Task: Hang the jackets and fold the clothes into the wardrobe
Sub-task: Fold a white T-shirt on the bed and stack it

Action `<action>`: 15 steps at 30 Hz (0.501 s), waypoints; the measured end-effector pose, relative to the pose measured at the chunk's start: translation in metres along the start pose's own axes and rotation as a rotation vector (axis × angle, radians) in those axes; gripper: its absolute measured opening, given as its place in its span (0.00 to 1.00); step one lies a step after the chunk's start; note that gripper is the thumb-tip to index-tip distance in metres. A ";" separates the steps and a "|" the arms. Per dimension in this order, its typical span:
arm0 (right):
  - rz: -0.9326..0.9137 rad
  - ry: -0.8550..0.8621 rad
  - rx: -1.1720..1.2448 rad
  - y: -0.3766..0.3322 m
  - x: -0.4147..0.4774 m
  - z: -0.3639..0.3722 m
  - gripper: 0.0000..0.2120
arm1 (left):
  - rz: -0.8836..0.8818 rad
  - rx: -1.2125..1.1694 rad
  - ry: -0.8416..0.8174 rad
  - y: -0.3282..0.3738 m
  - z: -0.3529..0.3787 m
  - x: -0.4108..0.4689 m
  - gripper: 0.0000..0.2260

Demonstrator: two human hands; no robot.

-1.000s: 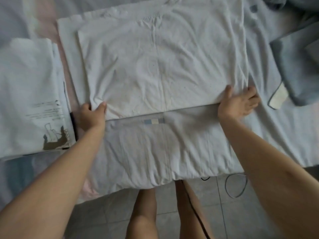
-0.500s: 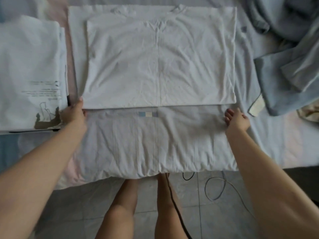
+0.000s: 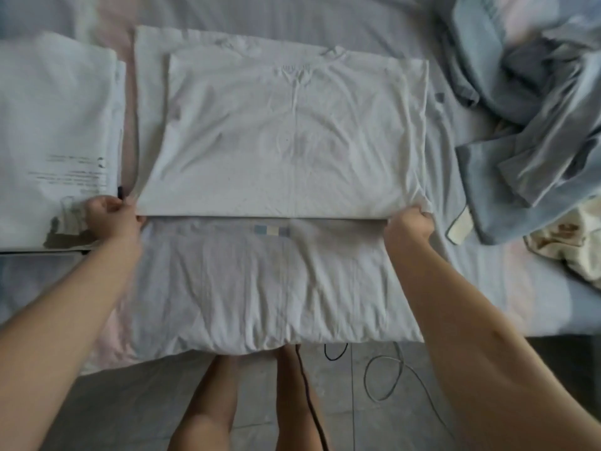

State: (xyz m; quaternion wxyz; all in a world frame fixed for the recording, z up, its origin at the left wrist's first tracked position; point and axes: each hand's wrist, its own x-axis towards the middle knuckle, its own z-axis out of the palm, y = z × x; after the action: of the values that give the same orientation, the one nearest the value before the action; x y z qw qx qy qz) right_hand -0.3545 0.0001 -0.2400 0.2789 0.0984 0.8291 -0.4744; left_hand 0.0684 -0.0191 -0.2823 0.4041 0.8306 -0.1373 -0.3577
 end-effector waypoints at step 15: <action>-1.541 -0.848 -0.673 0.124 -0.232 0.134 0.18 | 0.017 0.009 -0.375 0.039 -0.015 -0.031 0.11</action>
State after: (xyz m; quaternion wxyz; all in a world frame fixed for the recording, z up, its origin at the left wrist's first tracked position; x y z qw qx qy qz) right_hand -0.0604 -0.0234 -0.2548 0.1804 -0.7440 0.5885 -0.2600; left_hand 0.0590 -0.0194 -0.2312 0.3705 0.7501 -0.2188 -0.5023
